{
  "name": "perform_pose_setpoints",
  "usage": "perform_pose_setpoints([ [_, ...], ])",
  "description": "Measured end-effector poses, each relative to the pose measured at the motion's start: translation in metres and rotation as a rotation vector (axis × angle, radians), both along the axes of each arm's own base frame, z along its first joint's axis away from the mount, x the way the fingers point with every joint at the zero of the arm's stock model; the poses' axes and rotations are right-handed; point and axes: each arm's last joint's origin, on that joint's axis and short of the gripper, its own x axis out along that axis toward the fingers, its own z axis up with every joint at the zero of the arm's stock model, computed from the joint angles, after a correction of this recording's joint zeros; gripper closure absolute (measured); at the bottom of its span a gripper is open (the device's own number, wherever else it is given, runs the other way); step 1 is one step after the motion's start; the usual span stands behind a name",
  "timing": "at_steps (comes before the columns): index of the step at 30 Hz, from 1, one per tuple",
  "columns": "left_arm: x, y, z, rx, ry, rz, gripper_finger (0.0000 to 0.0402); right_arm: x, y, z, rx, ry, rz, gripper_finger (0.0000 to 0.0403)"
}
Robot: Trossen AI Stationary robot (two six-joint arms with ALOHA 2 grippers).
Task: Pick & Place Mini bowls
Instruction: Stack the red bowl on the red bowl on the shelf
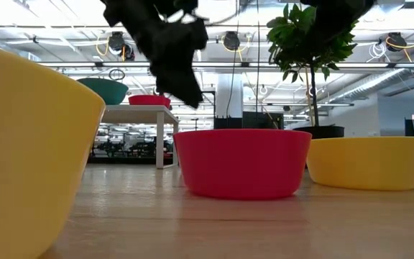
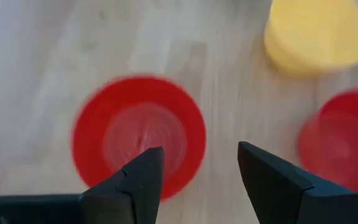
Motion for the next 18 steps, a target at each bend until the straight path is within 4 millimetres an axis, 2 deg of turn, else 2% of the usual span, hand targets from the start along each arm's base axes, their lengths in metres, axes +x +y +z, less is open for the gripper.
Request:
perform_pose_setpoints([
  [11, 0.017, -0.004, -0.057, 0.073, 0.16, -0.12, 0.0192, -0.001, 0.0, -0.027, 0.0, -0.041, 0.0, 0.0206],
  [18, 0.026, -0.002, -0.079, 0.112, 0.182, -0.095, 0.0193, 0.0, 0.0, -0.031, 0.0, -0.052, 0.001, 0.0206],
])
